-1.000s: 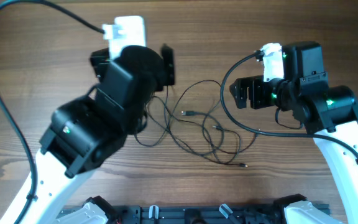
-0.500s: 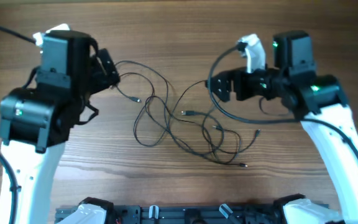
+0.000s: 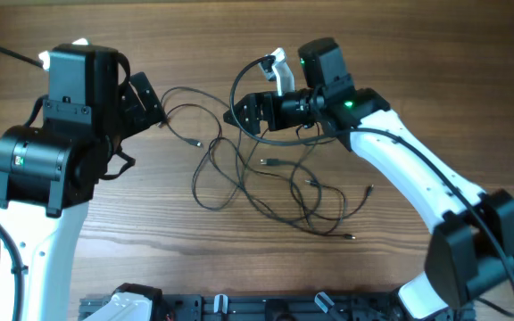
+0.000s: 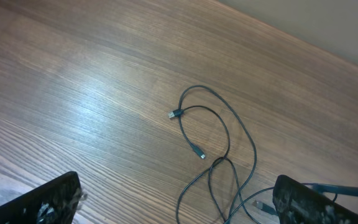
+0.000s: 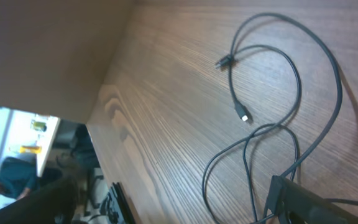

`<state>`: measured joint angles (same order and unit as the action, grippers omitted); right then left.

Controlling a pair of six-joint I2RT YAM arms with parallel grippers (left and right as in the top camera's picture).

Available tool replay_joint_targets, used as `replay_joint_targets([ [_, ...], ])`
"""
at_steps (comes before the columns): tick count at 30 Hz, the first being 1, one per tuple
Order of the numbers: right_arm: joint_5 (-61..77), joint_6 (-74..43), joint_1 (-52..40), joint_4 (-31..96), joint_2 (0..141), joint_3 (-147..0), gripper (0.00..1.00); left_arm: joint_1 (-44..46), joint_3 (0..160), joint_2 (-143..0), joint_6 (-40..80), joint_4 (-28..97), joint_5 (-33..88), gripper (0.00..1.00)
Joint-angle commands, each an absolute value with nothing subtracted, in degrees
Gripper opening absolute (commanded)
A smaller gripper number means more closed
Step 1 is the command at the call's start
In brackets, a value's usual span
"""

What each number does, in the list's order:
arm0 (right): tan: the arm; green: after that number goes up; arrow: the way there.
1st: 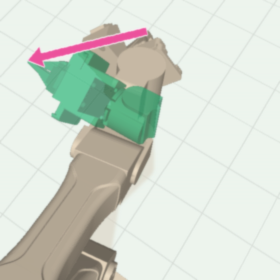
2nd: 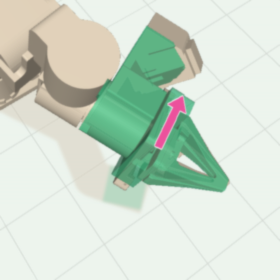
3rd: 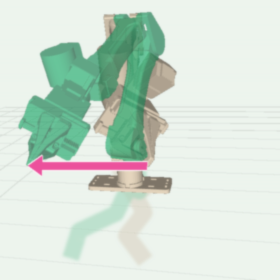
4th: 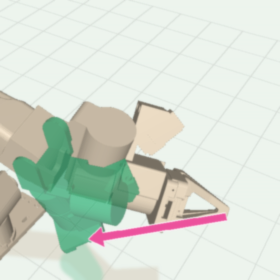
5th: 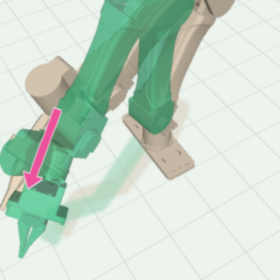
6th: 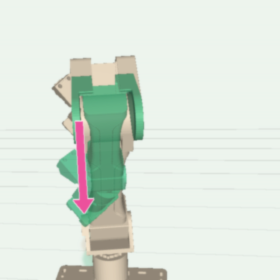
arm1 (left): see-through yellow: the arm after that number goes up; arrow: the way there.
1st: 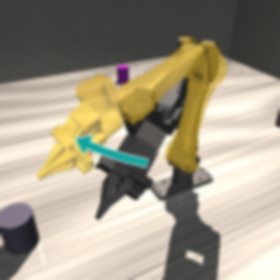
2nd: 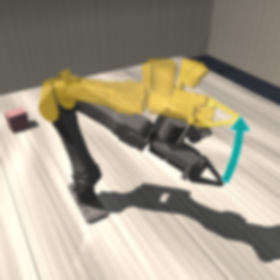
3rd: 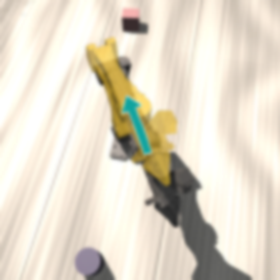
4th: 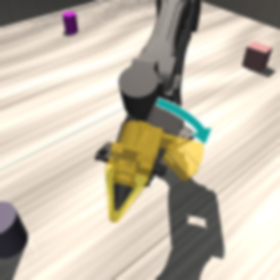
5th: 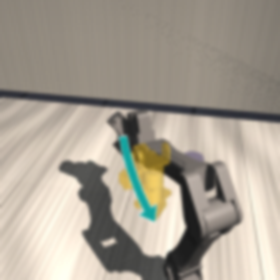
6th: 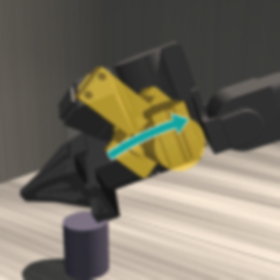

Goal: Untangle cables
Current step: 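Reach the right gripper into the cable pile and grasp a cable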

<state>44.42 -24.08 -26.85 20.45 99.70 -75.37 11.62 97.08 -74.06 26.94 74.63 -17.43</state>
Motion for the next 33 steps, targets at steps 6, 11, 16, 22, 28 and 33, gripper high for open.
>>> replay_joint_targets([
  [6, 42.1, -24.0, -26.7, 19.2, 106.0, -75.3, 1.00, 11.3, 97.4, -74.3, 27.5, 74.7, -16.9, 1.00],
  [11, 42.0, -22.0, -26.7, 19.3, 106.5, -75.3, 1.00, 11.3, 97.4, -74.3, 27.5, 74.7, -16.9, 1.00],
  [16, 38.1, -22.7, -26.8, 21.8, 106.7, -75.3, 1.00, 11.3, 97.4, -74.3, 27.5, 74.7, -16.9, 1.00],
  [22, 38.0, -25.3, -29.3, 19.6, 110.5, -75.3, 1.00, 11.3, 97.4, -74.3, 27.5, 74.7, -16.9, 1.00],
  [28, 36.0, -28.5, -30.6, 16.0, 116.1, -75.3, 1.00, 11.3, 97.4, -74.3, 27.5, 74.7, -17.0, 1.00],
  [33, 36.1, -29.1, -31.6, 15.5, 119.7, -75.3, 1.00, 11.3, 97.4, -74.3, 27.5, 74.7, -17.0, 1.00],
])
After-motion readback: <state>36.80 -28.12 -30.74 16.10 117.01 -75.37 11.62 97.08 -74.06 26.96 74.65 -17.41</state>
